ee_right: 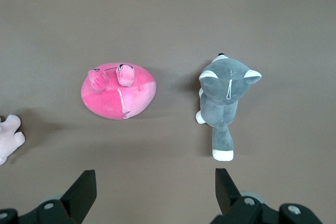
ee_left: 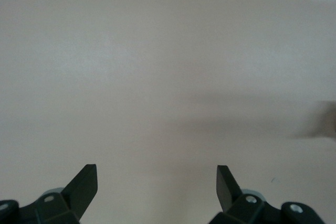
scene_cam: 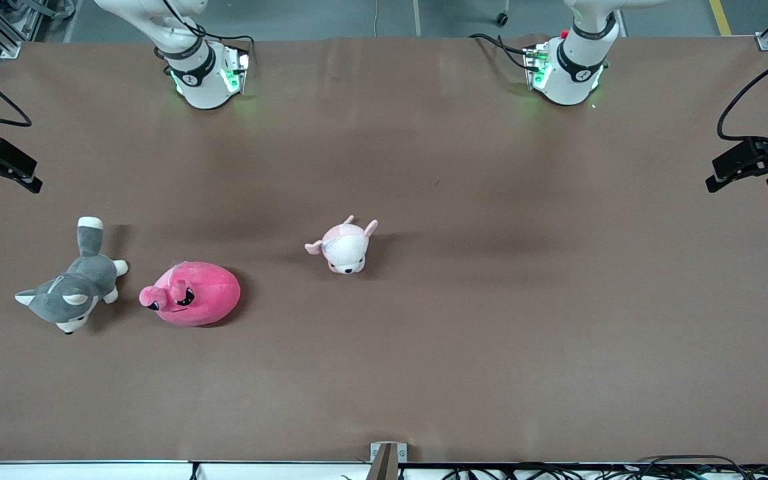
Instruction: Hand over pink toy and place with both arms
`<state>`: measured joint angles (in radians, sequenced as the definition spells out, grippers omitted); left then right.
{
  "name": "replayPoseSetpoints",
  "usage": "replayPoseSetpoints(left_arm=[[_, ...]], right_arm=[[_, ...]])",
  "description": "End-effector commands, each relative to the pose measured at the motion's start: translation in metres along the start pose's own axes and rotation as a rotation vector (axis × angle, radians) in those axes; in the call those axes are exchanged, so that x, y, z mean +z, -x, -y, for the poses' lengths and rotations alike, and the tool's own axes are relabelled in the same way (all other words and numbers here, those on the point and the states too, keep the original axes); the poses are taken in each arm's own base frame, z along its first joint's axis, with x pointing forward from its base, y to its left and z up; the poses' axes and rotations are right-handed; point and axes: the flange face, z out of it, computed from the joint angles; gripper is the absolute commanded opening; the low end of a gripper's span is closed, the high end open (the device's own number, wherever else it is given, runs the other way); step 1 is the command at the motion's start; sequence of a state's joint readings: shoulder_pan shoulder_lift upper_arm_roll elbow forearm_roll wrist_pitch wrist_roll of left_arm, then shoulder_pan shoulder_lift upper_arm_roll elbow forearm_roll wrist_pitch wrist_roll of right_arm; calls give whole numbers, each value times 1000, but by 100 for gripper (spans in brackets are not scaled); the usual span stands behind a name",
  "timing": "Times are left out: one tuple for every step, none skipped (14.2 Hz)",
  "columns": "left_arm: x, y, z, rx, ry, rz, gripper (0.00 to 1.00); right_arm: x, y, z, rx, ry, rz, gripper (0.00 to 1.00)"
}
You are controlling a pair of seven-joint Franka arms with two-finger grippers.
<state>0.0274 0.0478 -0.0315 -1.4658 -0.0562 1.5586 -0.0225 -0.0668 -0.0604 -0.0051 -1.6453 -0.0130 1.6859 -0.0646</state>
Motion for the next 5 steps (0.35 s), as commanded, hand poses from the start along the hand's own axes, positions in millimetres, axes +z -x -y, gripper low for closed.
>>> replayPoseSetpoints(left_arm=[[-7, 4, 0, -10, -17, -3, 100], [-7, 4, 0, -12, -17, -3, 100], [-7, 4, -1, -10, -16, -3, 100], [-7, 5, -1, -10, -17, -1, 100], [-7, 5, -2, -7, -16, -1, 100]], right_arm=[[-1, 8, -2, -2, 22, -5, 100], [-1, 8, -2, -2, 22, -3, 100], [-1, 8, -2, -2, 22, -3, 100], [-1, 8, -2, -2, 22, -3, 100], [0, 8, -2, -2, 22, -2, 100]])
